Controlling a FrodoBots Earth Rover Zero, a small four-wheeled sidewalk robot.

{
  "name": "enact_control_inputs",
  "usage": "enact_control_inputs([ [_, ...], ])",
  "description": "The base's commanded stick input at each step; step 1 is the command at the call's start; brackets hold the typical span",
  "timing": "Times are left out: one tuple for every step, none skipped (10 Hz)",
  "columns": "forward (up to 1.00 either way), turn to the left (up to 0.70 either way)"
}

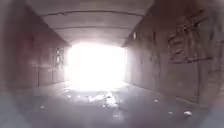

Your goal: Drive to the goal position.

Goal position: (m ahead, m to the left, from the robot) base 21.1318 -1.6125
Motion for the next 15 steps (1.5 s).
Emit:
enact_control_inputs([
  [1.00, 0.01],
  [1.00, 0.01],
  [1.00, 0.01],
  [1.00, 0.01],
  [1.00, 0.01],
  [1.00, 0.01],
  [1.00, 0.01],
  [1.00, 0.01],
  [1.00, 0.01],
  [1.00, 0.01],
  [1.00, 0.01],
  [1.00, 0.01],
  [1.00, 0.01],
  [1.00, 0.01],
  [1.00, 0.09],
])
